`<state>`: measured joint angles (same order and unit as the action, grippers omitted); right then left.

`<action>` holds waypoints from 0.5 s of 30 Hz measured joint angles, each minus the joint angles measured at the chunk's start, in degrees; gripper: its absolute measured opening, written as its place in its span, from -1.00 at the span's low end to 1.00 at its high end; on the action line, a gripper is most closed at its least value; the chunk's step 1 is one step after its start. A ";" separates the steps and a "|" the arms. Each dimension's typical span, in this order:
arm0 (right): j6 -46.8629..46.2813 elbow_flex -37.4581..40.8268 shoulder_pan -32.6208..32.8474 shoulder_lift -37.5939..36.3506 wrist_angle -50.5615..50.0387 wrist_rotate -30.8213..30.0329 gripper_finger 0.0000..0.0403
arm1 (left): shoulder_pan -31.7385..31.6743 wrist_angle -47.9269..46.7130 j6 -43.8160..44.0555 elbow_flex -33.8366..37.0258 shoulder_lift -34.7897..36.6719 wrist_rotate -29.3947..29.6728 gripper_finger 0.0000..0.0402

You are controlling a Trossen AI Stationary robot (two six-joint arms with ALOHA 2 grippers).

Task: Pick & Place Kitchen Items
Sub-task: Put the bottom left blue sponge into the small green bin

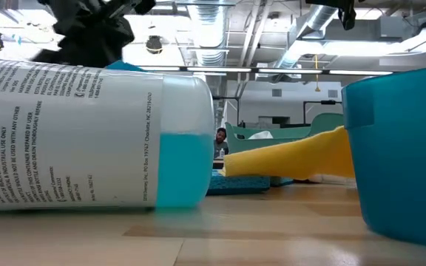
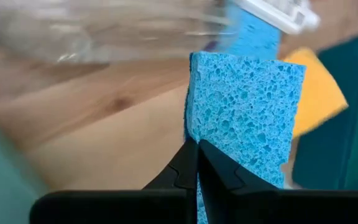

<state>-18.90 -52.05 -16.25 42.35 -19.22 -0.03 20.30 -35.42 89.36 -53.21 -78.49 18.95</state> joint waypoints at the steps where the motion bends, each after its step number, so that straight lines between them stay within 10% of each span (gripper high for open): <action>1: 0.00 0.00 0.00 0.00 -0.01 0.00 -1.00 | 0.90 -1.64 3.11 0.00 0.36 0.74 -1.00; 15: -0.15 0.00 -0.02 0.00 -0.09 0.00 -1.00 | 10.59 -21.00 26.64 0.02 9.55 6.56 -1.00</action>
<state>-19.05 -52.05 -16.27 42.35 -19.31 -0.03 30.89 -56.42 116.00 -53.19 -68.94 25.51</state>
